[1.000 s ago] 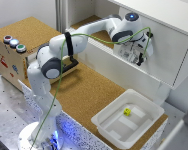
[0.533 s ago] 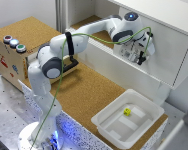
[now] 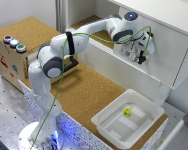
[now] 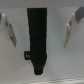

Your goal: Move the door all the way to the left and let go

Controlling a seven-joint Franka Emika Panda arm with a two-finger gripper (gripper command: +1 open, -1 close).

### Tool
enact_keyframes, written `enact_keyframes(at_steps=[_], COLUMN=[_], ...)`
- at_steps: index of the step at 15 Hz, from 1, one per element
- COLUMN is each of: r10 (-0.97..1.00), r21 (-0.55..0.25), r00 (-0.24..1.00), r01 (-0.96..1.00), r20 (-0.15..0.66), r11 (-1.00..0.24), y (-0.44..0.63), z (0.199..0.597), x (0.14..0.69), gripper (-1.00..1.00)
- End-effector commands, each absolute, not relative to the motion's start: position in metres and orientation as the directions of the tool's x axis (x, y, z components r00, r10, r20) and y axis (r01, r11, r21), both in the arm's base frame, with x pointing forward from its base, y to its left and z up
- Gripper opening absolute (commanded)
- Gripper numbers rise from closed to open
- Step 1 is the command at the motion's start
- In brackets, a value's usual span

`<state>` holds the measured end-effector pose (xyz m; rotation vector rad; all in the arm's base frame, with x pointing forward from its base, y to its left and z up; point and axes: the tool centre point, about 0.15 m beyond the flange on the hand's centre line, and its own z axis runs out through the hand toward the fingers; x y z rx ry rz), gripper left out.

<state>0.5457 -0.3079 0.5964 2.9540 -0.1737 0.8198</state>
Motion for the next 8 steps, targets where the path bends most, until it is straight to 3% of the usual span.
enact_keyframes(at_steps=[1,8], r10=[-0.054,-0.014], r21=[-0.058,-0.036], r00=[0.853,0.865], r01=[-0.028,0.004], r20=[0.519,0.501], r11=[-0.998,-0.999], y=[-0.321,-0.326], z=[0.599,0.6], x=[0.565,0.586], gripper=[-1.0,-1.0])
